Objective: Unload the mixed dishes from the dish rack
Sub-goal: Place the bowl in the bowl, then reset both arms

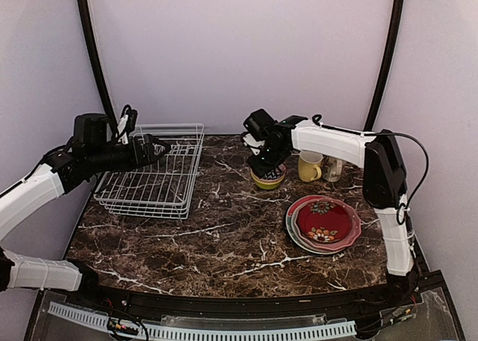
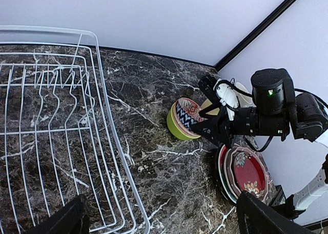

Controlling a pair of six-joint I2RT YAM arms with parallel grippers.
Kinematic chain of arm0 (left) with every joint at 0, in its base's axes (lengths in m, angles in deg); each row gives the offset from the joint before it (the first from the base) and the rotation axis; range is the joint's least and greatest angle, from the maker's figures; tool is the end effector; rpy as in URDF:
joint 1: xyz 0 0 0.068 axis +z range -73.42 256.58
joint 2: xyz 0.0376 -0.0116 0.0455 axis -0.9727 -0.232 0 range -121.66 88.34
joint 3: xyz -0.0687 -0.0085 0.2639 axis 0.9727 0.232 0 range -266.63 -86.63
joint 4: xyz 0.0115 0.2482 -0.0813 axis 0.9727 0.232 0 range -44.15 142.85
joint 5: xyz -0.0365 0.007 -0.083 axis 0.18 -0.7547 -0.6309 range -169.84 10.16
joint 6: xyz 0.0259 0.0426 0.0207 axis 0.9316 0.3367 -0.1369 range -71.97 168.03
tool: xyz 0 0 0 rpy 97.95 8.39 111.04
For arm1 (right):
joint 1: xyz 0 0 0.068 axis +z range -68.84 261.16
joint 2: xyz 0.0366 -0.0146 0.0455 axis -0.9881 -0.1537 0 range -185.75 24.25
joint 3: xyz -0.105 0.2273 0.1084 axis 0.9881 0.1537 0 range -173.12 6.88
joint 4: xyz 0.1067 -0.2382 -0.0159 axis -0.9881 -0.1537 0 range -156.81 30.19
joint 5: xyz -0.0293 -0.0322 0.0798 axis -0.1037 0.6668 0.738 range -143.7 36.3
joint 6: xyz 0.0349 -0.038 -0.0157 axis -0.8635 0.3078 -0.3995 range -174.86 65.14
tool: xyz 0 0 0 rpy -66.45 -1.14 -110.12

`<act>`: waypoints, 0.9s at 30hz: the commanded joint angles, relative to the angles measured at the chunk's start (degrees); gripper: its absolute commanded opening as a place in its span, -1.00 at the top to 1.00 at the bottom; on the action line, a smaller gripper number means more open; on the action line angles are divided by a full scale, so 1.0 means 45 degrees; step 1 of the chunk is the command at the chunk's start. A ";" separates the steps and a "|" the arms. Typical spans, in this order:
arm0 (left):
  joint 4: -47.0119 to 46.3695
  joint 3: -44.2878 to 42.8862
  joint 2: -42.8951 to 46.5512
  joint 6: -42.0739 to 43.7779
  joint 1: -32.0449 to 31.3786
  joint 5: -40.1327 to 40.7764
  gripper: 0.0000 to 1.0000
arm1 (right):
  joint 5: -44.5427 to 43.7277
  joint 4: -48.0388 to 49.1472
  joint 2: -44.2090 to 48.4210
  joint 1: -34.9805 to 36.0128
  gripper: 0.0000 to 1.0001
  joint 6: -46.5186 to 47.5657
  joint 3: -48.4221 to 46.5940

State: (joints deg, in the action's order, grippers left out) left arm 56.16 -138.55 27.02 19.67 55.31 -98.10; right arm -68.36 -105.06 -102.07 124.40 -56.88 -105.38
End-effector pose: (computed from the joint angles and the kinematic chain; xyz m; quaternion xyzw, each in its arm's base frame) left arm 0.2255 -0.0998 0.3279 0.0413 0.8115 -0.3563 0.4614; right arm 0.3587 0.3250 0.2316 -0.3051 0.9071 -0.0125 0.2896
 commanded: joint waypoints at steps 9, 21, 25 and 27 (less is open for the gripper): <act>0.2320 -0.2597 0.1604 0.1935 0.0002 0.2034 -0.98 | -0.0081 0.1014 0.7128 -0.0009 -0.96 -0.1044 0.3816; 0.0665 -0.3557 0.4563 0.3660 0.0002 0.4920 -0.98 | 0.0714 0.3563 1.5861 -0.0196 -0.97 -0.0020 0.7691; -0.0180 -0.3452 0.5313 0.4156 0.0002 0.5544 -0.98 | 0.1003 0.4402 1.7394 -0.0203 -0.97 0.0272 0.8248; -0.0395 -0.3426 0.5554 0.4305 0.0002 0.5782 -0.98 | 0.0811 0.4637 1.7819 -0.0197 -0.97 0.0184 0.8287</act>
State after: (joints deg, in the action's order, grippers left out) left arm 58.74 -153.59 50.43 35.60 55.31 -76.29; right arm -65.23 -89.87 -24.59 123.75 -56.97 -69.49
